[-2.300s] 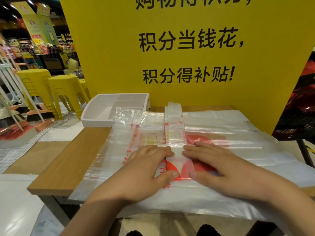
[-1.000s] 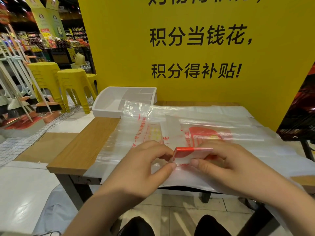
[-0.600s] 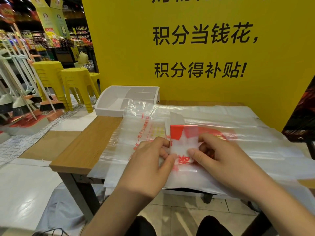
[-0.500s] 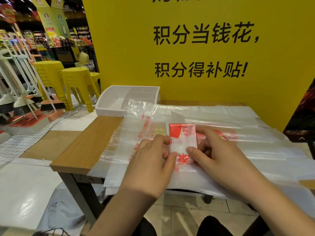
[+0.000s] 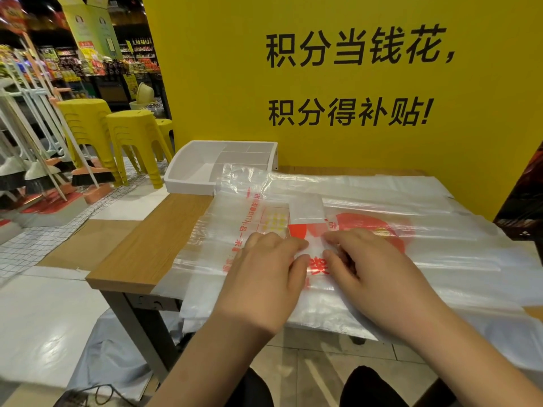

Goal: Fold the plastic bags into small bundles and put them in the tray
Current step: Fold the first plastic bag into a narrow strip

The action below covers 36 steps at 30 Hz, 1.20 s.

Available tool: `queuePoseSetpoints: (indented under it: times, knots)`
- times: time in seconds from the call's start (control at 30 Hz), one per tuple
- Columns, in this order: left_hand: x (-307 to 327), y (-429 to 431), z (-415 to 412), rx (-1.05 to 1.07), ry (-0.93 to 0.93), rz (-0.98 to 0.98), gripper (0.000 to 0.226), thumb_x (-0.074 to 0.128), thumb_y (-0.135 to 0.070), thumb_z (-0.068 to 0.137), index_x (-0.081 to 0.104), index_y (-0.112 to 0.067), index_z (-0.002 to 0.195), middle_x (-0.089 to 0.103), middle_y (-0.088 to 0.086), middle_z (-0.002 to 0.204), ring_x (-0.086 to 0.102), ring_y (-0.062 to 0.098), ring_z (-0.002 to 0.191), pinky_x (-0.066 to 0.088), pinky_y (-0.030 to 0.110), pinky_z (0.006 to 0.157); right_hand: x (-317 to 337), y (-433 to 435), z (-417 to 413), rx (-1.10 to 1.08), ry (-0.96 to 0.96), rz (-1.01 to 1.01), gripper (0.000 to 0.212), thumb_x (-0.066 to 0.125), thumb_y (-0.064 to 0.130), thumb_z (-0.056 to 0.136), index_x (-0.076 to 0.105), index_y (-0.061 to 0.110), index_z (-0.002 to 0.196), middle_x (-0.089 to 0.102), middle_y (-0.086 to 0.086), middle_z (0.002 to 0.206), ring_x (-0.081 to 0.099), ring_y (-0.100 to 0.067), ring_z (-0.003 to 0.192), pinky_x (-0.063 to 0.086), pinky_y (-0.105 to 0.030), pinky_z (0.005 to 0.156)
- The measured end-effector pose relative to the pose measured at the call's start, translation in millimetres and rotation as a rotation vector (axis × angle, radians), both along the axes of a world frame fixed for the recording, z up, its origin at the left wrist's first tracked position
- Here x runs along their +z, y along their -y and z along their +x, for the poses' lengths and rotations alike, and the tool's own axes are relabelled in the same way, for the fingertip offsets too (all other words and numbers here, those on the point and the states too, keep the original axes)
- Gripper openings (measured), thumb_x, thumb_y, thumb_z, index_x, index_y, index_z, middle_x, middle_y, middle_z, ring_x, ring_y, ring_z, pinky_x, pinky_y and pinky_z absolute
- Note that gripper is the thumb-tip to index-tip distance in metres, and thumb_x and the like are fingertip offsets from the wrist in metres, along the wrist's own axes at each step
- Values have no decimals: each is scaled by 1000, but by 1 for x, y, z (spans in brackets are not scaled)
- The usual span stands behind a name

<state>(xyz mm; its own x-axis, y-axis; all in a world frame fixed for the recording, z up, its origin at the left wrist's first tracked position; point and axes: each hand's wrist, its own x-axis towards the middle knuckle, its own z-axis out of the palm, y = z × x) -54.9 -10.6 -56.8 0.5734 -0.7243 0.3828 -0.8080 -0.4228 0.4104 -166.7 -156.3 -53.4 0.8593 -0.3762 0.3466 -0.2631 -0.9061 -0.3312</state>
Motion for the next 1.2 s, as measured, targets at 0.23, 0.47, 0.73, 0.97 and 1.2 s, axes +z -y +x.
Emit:
queuePoseSetpoints:
  times: [0.23,0.47,0.73,0.97,1.2]
  knots:
    - [6,-7,16,-185,11,136,33,42,-40,103,52,-34,133,32,-13,151,11,3,144,21,27,118,5,12,-2,88,-93,-109,40,38,49,98,62,27,122,47,8,147,45,-16,133,41,-39,107]
    - [13,-5,34,-311,-54,270,44,45,-50,100,39,-35,141,37,-15,149,20,2,141,25,33,118,6,32,0,247,-154,-61,56,29,65,94,43,39,142,45,20,146,36,-1,138,32,-32,115]
    - [12,-1,47,-320,-80,349,55,49,-56,97,35,-40,147,36,-16,152,17,6,143,20,37,120,12,55,-2,318,-253,159,68,47,72,82,36,51,146,27,41,149,0,19,143,10,-18,121]
    - [6,-3,49,-319,-68,351,57,42,-63,95,31,-43,148,29,-19,156,11,5,145,14,37,121,3,59,-1,323,-205,176,66,52,72,85,40,49,146,30,38,150,6,17,144,16,-24,122]
    - [10,-10,47,-344,-67,298,73,55,-67,88,22,-48,151,28,-27,153,16,0,143,18,31,120,-1,59,-8,323,-192,113,82,50,86,78,29,52,149,25,36,154,10,13,145,20,-34,122]
